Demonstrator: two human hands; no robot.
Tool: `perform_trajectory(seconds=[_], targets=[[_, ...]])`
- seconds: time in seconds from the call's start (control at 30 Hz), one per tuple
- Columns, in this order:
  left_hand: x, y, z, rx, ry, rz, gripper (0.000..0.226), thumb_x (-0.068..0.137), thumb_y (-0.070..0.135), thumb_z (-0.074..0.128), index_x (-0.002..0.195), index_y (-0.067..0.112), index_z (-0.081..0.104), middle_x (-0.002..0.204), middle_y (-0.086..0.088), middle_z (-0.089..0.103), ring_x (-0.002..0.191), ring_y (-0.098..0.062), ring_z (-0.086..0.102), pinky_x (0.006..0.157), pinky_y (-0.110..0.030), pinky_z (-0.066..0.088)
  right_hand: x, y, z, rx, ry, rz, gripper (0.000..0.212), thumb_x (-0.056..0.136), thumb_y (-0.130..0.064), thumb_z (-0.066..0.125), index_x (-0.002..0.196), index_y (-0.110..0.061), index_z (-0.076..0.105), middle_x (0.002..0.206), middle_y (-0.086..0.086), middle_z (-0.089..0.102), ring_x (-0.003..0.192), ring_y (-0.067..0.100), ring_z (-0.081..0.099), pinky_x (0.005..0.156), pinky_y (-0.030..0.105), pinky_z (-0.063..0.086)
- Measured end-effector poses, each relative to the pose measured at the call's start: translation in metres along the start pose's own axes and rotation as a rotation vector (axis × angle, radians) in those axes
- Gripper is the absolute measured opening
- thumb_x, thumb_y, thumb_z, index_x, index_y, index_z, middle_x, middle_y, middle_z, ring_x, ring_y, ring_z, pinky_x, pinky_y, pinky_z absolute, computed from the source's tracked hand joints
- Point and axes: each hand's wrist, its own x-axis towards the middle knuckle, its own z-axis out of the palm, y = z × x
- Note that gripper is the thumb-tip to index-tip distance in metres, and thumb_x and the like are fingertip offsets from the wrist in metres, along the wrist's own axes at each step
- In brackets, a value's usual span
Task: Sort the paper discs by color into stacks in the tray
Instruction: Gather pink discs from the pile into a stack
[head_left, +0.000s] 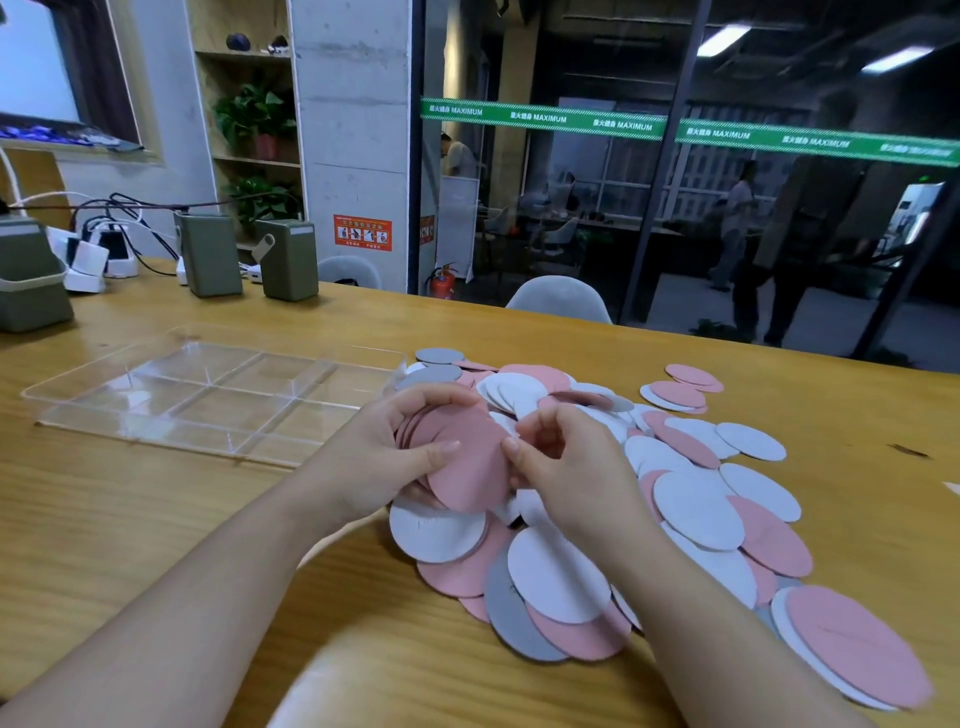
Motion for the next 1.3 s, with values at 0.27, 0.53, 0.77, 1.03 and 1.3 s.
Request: perform_trajectory(seconds=[0.27,0.53,0.77,1.03,1.3], targets=[[0.001,-0.002,-0.001,-0.006,0.017,0.011,0.035,0.089,0.001,0.059,0.103,0.032,0.067,0.115,0.013,0.057,0.066,-0.017,0.069,0.046,-0.024,0.054,-0.025,-0.01,-0.047,-0.343,-0.165,-0.14,0.013,0.081,-0.023,0.068,0.071,-0.027,0.061,0.07,-0.022,0.061,0.064,-0.002,0.051,0.059,0.017,0.046],[0.0,-0.005,0.005,-0.041,-0.047,0.022,0.035,0.088,0.003,0.059,0.1,0.035,0.07,0.108,0.017,0.065,0.077,-0.025,0.07,0.051,-0.029,0.058,-0.072,-0.002,-0.066,-0.479,-0.367,-0.086,0.024,0.062,-0.041,0.08,0.069,-0.027,0.062,0.073,-0.007,0.057,0.07,0.001,0.051,0.061,0.015,0.04],[-0.003,-0.005,0.02,-0.036,-0.123,0.02,0.038,0.092,0.002,0.054,0.101,0.035,0.07,0.111,0.02,0.063,0.089,-0.016,0.068,0.056,-0.032,0.059,-0.084,0.011,-0.07,-0.595,-0.375,-0.263,0.013,0.082,-0.044,0.065,0.084,-0.032,0.059,0.083,-0.02,0.048,0.088,-0.023,0.038,0.074,0.003,0.03],[-0.003,0.001,0.042,0.007,-0.094,0.052,0.045,0.094,-0.004,0.047,0.096,0.035,0.07,0.112,0.025,0.061,0.091,-0.009,0.065,0.058,-0.035,0.06,-0.088,0.019,-0.076,-0.704,-0.173,-0.486,0.019,0.089,-0.041,0.039,0.079,-0.032,0.053,0.079,-0.016,0.053,0.079,-0.002,0.045,0.068,0.005,0.032],[0.005,0.02,0.078,0.017,-0.101,0.127,0.046,0.091,-0.009,0.046,0.093,0.029,0.072,0.111,0.01,0.063,0.094,-0.008,0.064,0.056,-0.032,0.058,-0.069,0.019,-0.096,-0.31,0.108,-0.207,0.022,0.093,-0.02,0.053,0.073,-0.026,0.058,0.074,-0.017,0.06,0.07,0.001,0.054,0.062,0.014,0.04]])
